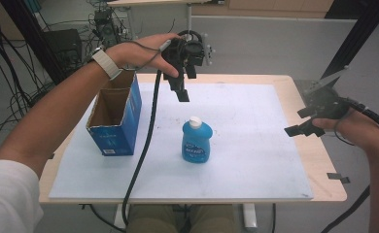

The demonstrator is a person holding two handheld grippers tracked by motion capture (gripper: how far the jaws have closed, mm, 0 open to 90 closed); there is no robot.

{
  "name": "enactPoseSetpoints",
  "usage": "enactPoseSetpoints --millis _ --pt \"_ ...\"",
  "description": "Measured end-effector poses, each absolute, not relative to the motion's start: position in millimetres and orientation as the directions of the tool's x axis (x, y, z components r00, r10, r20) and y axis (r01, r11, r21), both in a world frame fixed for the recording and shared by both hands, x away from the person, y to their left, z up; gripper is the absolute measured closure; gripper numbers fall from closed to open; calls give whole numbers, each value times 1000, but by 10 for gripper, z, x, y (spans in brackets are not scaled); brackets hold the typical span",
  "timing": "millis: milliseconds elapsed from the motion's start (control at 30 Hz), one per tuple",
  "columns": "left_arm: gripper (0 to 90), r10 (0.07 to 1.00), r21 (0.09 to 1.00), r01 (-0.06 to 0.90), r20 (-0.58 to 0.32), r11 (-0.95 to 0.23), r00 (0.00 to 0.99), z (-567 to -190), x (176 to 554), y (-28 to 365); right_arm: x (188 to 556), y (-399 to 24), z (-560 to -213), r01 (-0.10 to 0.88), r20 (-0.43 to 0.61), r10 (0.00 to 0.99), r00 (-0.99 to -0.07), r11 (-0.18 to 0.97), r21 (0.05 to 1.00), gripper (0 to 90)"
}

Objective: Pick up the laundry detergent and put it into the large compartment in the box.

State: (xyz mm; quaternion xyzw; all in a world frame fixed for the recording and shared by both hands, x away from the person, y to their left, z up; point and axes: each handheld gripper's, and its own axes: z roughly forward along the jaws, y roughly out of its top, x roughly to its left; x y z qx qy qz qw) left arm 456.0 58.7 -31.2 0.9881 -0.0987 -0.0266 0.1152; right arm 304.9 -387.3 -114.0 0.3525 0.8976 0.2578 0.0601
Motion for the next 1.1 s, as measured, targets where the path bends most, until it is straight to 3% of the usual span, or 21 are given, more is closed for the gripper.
enactPoseSetpoints --millis 1100 --pt "62 -265 182 -253 -44 -950 963 -602 4319 285 3002 -3921 -1227 606 84 667 -740 608 512 98"
